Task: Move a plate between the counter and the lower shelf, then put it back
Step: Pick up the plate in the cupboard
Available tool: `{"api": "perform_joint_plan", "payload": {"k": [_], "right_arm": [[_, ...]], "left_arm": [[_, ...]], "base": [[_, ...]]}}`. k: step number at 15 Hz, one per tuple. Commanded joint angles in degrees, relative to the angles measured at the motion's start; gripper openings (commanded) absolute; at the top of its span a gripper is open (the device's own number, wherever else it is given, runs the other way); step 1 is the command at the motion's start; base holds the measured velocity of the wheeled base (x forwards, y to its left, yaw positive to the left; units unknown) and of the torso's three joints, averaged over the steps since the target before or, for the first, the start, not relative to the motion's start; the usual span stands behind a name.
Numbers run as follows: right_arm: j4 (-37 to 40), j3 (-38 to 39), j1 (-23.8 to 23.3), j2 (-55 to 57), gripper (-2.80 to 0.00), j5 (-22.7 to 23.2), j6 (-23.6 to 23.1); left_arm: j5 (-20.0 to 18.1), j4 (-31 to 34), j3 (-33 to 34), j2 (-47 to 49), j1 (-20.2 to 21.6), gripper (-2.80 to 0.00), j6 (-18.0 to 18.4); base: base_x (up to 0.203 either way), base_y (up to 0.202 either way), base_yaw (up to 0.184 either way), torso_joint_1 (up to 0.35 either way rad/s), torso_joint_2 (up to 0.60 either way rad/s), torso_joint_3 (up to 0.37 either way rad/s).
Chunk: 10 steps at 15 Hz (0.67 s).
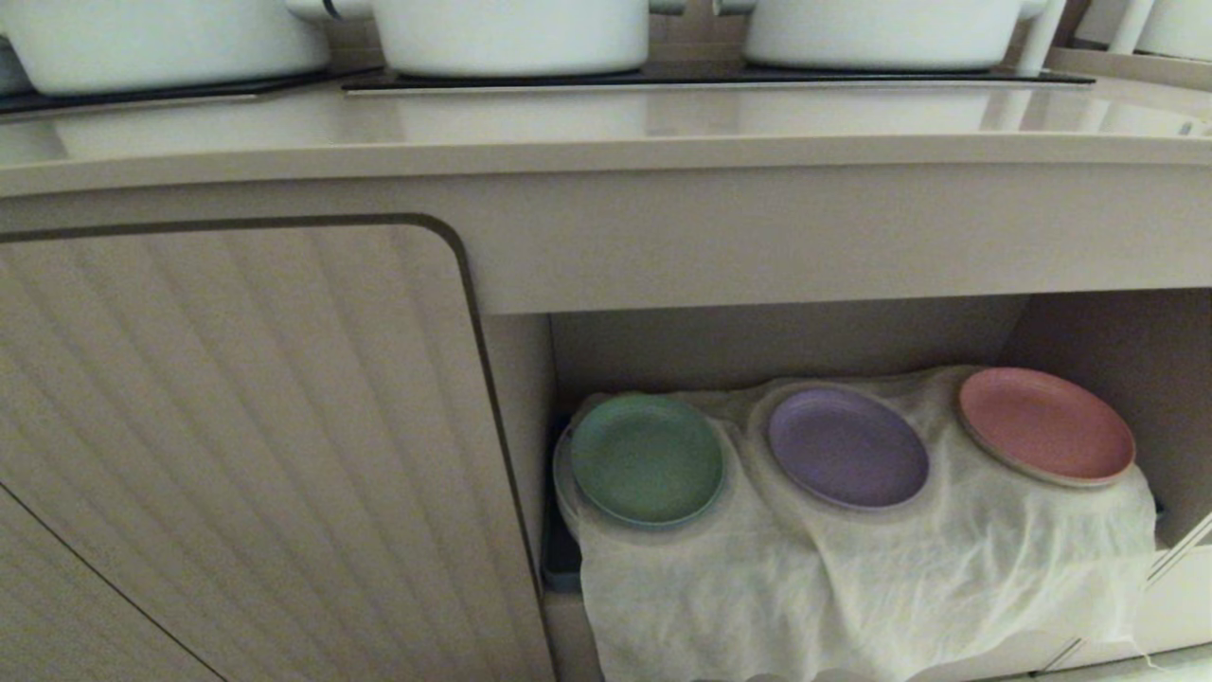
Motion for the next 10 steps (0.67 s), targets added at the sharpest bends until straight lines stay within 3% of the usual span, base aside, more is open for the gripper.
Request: {"api": "perform_joint_plan", "payload": {"k": [1,5,7,10], "right_arm": [[5.5,0.0,0.3,-12.0,-2.8,5.0,-0.6],[16.9,0.0,0.3,-25.6,-2.8,18.1,-3.9],[23.6,-0.2,0.1,-31.1,-2.8,20.8,-7.4],[26.3,-0.6,-0.3,-36.9,-2.8,22.6,-8.9]], "left_arm": [[0.0,0.0,0.0,0.0,0.0,-2.8,0.0],[0.0,0.0,0.0,0.0,0.0,-2.8,0.0],[0.0,0.0,0.0,0.0,0.0,-2.8,0.0],[0.0,0.0,0.0,0.0,0.0,-2.8,0.0]], "base": [[0.0,0.0,0.0,0.0,0.0,0.0],[0.0,0.0,0.0,0.0,0.0,0.0],[0.0,0.0,0.0,0.0,0.0,0.0],[0.0,0.0,0.0,0.0,0.0,0.0]]}}
